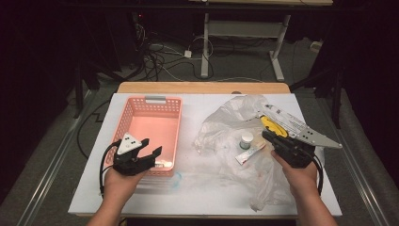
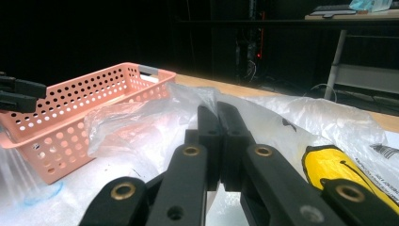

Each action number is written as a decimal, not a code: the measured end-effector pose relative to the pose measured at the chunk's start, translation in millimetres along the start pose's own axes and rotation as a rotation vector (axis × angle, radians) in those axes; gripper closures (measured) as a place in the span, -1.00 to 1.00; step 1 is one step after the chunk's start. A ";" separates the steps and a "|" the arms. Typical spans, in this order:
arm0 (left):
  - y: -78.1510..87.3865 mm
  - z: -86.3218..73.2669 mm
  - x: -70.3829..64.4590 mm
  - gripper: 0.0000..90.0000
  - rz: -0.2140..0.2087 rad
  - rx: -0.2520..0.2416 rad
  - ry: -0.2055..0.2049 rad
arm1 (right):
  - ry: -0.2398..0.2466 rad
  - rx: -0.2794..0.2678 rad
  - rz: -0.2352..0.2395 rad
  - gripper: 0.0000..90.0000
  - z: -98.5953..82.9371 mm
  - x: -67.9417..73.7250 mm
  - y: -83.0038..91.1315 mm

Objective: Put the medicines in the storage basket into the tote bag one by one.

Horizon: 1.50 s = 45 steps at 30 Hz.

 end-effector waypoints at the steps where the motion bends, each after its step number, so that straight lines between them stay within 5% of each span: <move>1: 0.1 -0.4 2.8 -0.04 0.007 0.014 0.010 | -0.004 0.000 -0.002 0.99 -0.2 0.4 -0.5; 4: -0.1 0.6 9.8 0.03 0.023 0.045 0.053 | -0.004 0.002 -0.003 0.99 -0.5 0.4 -1.2; 12: -2.6 -1.7 12.3 0.42 0.026 0.148 0.072 | -0.001 0.007 0.002 0.99 -1.1 0.9 -2.1; 21: -11.0 -4.1 7.7 0.91 -0.036 0.340 0.021 | -0.004 0.005 -0.002 0.99 -1.5 -0.4 -0.8; 24: -13.6 -3.7 5.8 0.95 -0.034 0.411 0.003 | -0.004 0.004 -0.002 0.99 -1.2 -0.3 -0.5; 28: -18.1 -2.0 5.4 0.95 -0.082 0.509 0.030 | -0.004 0.004 -0.003 0.99 -0.9 0.2 -0.3; 35: -27.4 -2.0 6.7 0.95 -0.099 0.681 0.070 | 0.001 0.005 0.001 0.99 -0.6 0.9 -0.6; 40: -33.8 -3.1 6.5 0.95 -0.122 0.755 0.076 | 0.001 0.005 0.003 0.98 -0.6 1.1 -0.3; 45: -39.8 2.7 8.5 0.95 -0.119 0.769 0.068 | 0.002 0.004 -0.001 0.98 -0.4 1.7 -0.1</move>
Point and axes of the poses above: each handheld gripper's, and its own axes: y roughly backward along the jaws, z roughly out of its top, x roughly to its left, the point moved 5 cm from there along -y, roughly forward along the jaws, and after that the axes turned 5 degrees about x, right-handed, at the moved point
